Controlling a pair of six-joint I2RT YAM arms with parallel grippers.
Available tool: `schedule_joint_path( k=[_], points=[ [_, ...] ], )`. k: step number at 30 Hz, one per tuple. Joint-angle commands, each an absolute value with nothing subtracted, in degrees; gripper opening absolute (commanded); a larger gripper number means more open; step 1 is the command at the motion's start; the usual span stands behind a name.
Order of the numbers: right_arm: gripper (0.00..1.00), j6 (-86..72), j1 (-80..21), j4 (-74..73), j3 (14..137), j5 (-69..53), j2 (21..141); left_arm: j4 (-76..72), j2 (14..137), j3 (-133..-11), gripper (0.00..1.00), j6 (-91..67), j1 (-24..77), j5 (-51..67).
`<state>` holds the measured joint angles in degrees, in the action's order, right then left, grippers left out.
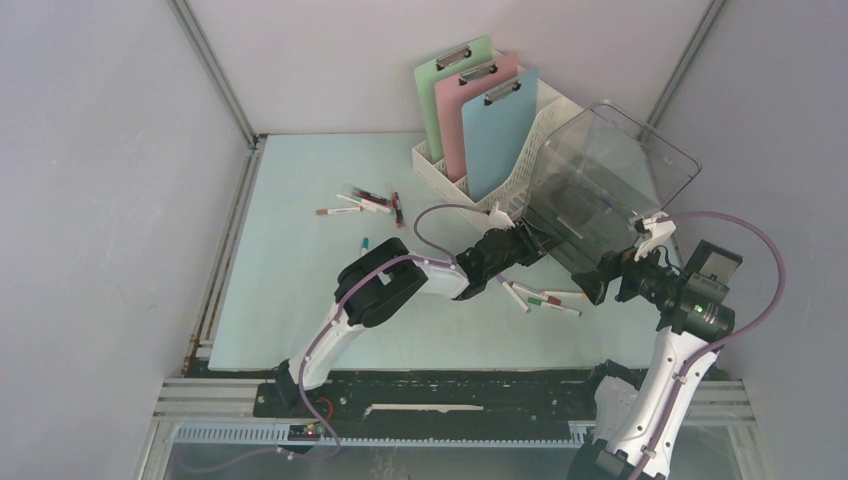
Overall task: Organize the desk
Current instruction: Open the drawer in the storage box.
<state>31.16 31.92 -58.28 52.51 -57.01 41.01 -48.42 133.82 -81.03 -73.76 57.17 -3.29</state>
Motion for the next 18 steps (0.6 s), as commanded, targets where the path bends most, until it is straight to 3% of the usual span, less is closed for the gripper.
schedule_joint_path(
  k=[1, 13, 18],
  points=[
    [1.00, 30.67, 31.47, -56.95, 52.47, -56.90, 41.33, -48.19, 134.79, -84.10, 0.39, -74.62, 57.30, -3.59],
    [1.00, 30.76, 31.26, -57.13, 52.40, -56.92, 41.21, -49.75, 136.13, -85.41, 0.38, -75.05, 57.00, -3.11],
    [1.00, 30.85, 31.16, -57.12, 52.39, -56.87, 40.93, -50.71, 138.00, -86.25, 0.25, -77.21, 56.45, -2.40]
  ],
)
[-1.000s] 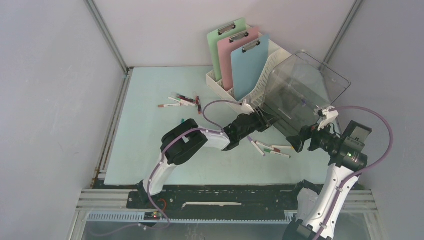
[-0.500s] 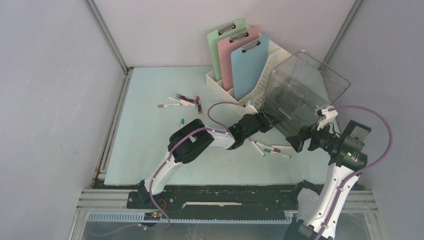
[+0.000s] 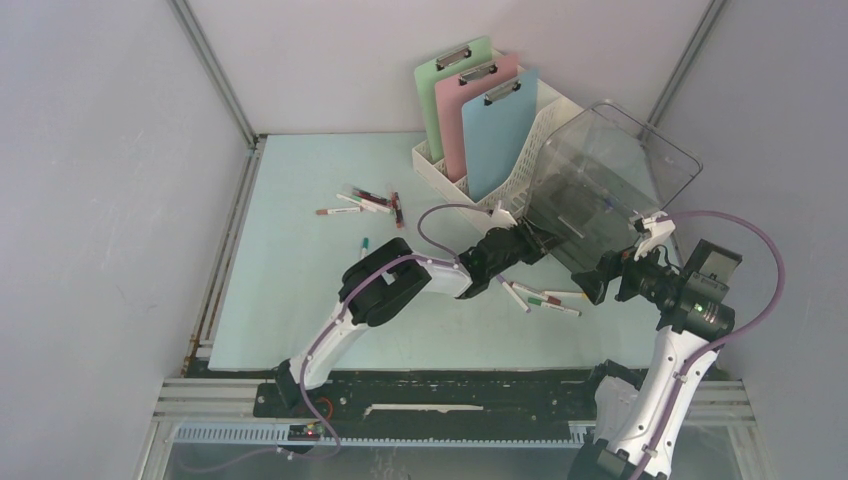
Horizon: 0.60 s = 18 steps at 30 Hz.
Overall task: Organize the desk
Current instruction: Open the drawer in the storage box.
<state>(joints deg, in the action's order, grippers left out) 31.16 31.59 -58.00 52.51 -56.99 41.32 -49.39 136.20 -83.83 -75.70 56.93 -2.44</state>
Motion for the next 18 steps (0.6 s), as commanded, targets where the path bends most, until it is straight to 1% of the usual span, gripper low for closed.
schedule_joint_path(
  k=[1, 3, 4, 5, 10, 18],
  points=[
    [1.00, 30.93, 31.12, -57.13, 52.35, -56.91, 40.96, -50.98, 138.07, -86.02, 0.22, -77.39, 56.35, -2.44],
    [1.00, 30.90, 31.07, -57.12, 52.38, -56.85, 40.89, -51.31, 137.86, -85.34, 0.13, -77.41, 56.34, -2.67],
    [1.00, 30.87, 31.03, -57.16, 52.42, -56.85, 40.92, -51.59, 137.70, -84.92, 0.06, -77.34, 56.34, -2.80],
    [1.00, 30.85, 31.03, -57.09, 52.43, -56.85, 40.93, -51.71, 137.51, -84.51, 0.01, -77.34, 56.38, -2.93],
    [1.00, 30.90, 30.94, -57.14, 52.39, -56.83, 40.92, -53.35, 135.75, -81.28, 0.00, -77.29, 56.34, -3.95],
    [1.00, 30.89, 30.94, -57.16, 52.43, -56.82, 40.77, -58.35, 129.34, -71.56, 0.00, -75.39, 56.43, -6.29]
  ],
)
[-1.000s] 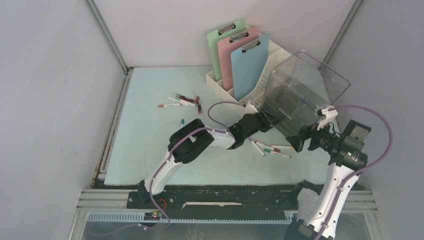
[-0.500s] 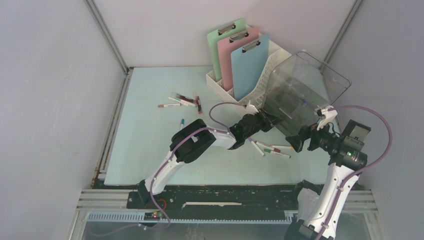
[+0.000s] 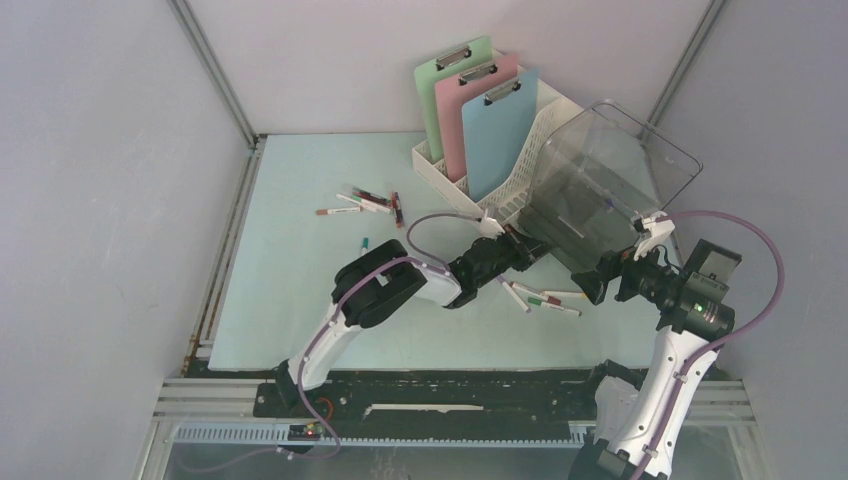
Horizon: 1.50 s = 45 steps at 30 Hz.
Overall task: Organize the desk
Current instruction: Open the drawer in the storage box, then pick up the stationery from the center of the board.
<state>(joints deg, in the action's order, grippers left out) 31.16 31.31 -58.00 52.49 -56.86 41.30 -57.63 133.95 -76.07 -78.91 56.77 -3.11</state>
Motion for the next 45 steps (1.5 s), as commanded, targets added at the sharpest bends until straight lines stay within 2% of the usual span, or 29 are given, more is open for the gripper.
schedule_joint_path(
  k=[1, 14, 17, 22, 27, 36, 45],
  points=[
    [1.00, 30.90, 30.94, -57.17, 52.39, -56.86, 40.75, -59.06, 128.65, -70.29, 0.00, -75.14, 56.47, -6.47],
    [1.00, 30.94, 30.94, -57.19, 52.38, -56.94, 40.56, -65.99, 121.71, -56.62, 0.01, -71.24, 56.78, -7.89],
    [1.00, 31.00, 30.94, -57.16, 52.35, -56.84, 40.52, -66.43, 120.10, -54.72, 0.10, -70.16, 56.78, -7.98],
    [0.99, 30.99, 30.85, -57.24, 52.37, -56.89, 40.44, -66.57, 116.86, -50.37, 0.30, -67.65, 56.78, -8.92],
    [1.00, 31.07, 30.81, -57.29, 52.39, -56.97, 40.48, -67.31, 113.06, -44.74, 0.42, -64.46, 56.78, -10.02],
    [1.00, 31.20, 30.46, -57.25, 52.36, -57.00, 40.37, -66.11, 102.48, -32.46, 0.55, -53.63, 55.72, -13.41],
    [1.00, 31.30, 29.67, -57.18, 52.45, -57.04, 40.44, -55.83, 88.68, -21.59, 0.71, -41.28, 49.82, -18.66]
  ],
)
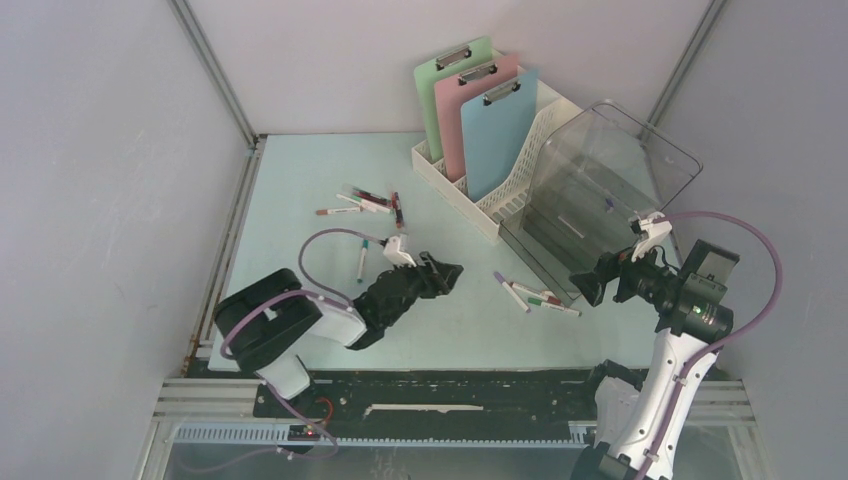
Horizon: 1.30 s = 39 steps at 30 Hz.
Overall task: Organize the desk
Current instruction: Pick up the stationery from the center of the board.
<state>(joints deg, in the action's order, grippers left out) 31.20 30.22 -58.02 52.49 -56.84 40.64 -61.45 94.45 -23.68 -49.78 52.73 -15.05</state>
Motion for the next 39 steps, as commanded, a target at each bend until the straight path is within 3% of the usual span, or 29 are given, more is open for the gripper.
schedule_joint_path(
  k=[1, 11, 20, 28, 33, 39],
  points=[
    [1.00, 31.29, 29.63, -57.21, 52.49, -57.04, 40.44, -53.93, 87.32, -21.36, 0.72, -40.20, 48.76, -18.36],
    [1.00, 31.29, 29.19, -57.21, 52.39, -56.60, 40.28, -34.03, 75.09, -23.20, 0.99, -33.24, 37.45, -19.82],
    [1.00, 31.29, 28.87, -57.26, 52.38, -55.77, 39.83, -11.51, 79.53, -37.49, 1.00, -34.21, 29.19, -18.73],
    [1.00, 31.42, 28.56, -57.36, 52.33, -55.56, 39.68, -0.73, 89.80, -50.89, 1.00, -32.04, 27.41, -15.95],
    [1.00, 31.46, 28.31, -57.33, 52.36, -55.22, 39.55, 5.78, 96.60, -58.95, 0.95, -30.60, 27.33, -16.25],
    [1.00, 31.46, 27.46, -57.38, 52.37, -54.79, 39.46, 12.13, 103.46, -67.77, 0.72, -28.02, 27.12, -18.49]
  ],
)
